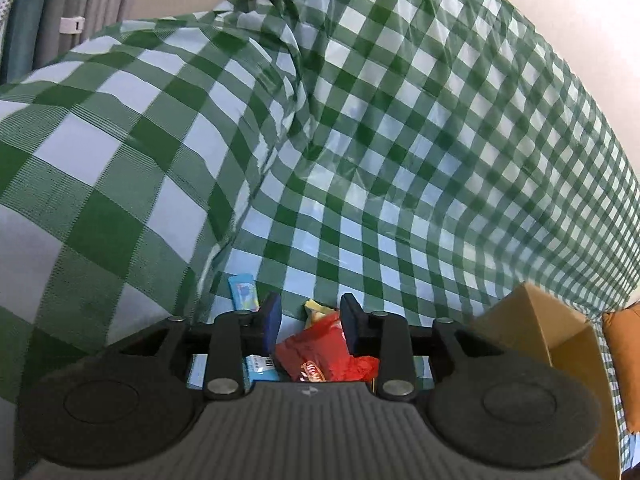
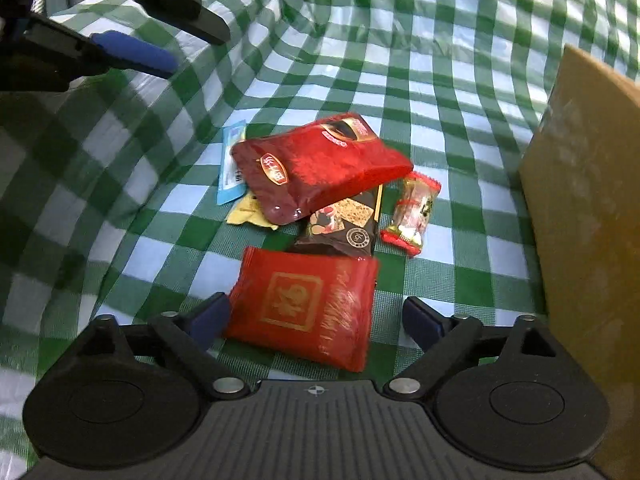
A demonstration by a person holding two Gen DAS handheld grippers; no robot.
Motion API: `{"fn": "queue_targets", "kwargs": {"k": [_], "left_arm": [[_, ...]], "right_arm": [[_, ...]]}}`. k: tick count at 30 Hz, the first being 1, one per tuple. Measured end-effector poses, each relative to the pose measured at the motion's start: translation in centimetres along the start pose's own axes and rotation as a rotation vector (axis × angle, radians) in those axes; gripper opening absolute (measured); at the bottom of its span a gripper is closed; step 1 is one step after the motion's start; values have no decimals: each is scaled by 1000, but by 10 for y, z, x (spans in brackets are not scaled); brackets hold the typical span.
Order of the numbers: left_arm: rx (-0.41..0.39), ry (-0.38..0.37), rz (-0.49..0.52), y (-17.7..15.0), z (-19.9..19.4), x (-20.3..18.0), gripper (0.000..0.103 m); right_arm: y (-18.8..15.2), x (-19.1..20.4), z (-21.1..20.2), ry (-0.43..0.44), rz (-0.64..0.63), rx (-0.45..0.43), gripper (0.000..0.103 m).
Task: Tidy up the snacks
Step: 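Move both grippers back to the snack pile and grasp a red packet with the right, then grasp the large red coffee bag with the left gripper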
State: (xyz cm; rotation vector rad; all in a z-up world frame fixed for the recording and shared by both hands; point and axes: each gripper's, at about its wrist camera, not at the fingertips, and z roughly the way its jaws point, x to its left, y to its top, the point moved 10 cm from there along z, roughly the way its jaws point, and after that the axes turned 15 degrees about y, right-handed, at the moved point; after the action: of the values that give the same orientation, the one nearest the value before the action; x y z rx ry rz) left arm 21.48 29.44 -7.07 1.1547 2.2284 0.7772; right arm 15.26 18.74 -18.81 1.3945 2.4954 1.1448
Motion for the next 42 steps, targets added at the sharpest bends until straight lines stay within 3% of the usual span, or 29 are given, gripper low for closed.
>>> {"fn": "queue_targets", "kwargs": {"k": [1,3,5,7,9,11,31,35,37,42], "left_arm": [[1,2,3,0,1,0,36],[5,2,1,-1,2,-1,36],[5,0,-3,-1,3,-3,36],[3,1,7,-1,3,-6,36],[2,4,17,-2,3,-8,36],[-2,10,19,-3,2,-8,36],[26,14,12,-6,8,-8,38],[49,22,48,-14,14,-14,63],[67,42,73,-20,19,-17,83],[60,104,187,-35,33,-36,98]], "right_arm": [[2,3,0,10,-19,-9,85],[4,10,-6,27,-62,-32,57],[7,13,-13,52,-77,-48,41],[13,13,-20,89,-75,-54,33],[13,14,-32,98,-108,-61,14],[15,15,-42,109,-135,-65,9],[4,20,-80,155,-166,-61,9],[-15,36,-101,215,-245,48,9],[-30,39,-108,242,-270,106,9],[-55,29,-112,262,-279,134,9]]}}
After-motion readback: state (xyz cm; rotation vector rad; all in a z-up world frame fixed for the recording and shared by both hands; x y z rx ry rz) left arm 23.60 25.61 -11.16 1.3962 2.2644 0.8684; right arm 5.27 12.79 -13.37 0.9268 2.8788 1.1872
